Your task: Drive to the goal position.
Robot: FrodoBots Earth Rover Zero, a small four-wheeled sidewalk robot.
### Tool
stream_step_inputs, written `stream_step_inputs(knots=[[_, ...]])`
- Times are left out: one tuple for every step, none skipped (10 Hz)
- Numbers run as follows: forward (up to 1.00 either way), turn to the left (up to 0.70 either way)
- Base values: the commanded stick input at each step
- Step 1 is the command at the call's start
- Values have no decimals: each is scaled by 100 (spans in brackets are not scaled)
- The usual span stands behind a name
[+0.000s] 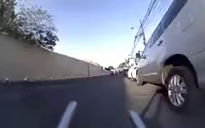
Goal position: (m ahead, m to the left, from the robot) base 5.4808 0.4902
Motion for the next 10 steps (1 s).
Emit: stream_step_inputs(knots=[[85,-34],[85,0],[85,0],[85,0],[85,0],[85,0],[85,0],[85,0],[85,0],[85,0]])
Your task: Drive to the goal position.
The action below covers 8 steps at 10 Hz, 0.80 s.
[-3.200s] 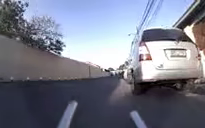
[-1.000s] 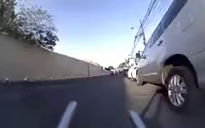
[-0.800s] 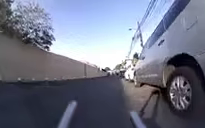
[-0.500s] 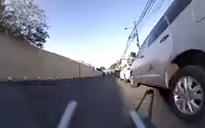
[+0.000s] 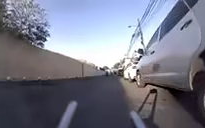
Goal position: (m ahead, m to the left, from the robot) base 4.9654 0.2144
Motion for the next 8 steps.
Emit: stream_step_inputs(knots=[[85,-5],[85,-34],[85,-34],[85,-34],[85,-34],[85,-34],[85,-34],[85,-34]])
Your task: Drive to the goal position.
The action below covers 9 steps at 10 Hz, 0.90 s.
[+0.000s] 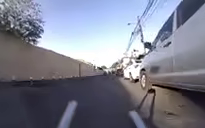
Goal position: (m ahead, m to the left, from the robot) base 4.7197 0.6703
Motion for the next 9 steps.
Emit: stream_step_inputs(knots=[[85,-34],[85,-34],[85,-34],[85,0],[85,0],[85,0],[85,0],[85,0],[85,0]])
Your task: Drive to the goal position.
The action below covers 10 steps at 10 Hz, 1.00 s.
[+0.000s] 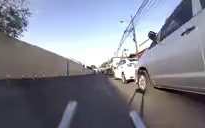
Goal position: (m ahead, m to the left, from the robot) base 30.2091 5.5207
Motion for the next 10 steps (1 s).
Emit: stream_step_inputs(knots=[[85,0],[85,0],[85,0],[85,0],[85,0],[85,-32],[85,-34],[85,-34],[85,-34],[85,-34]])
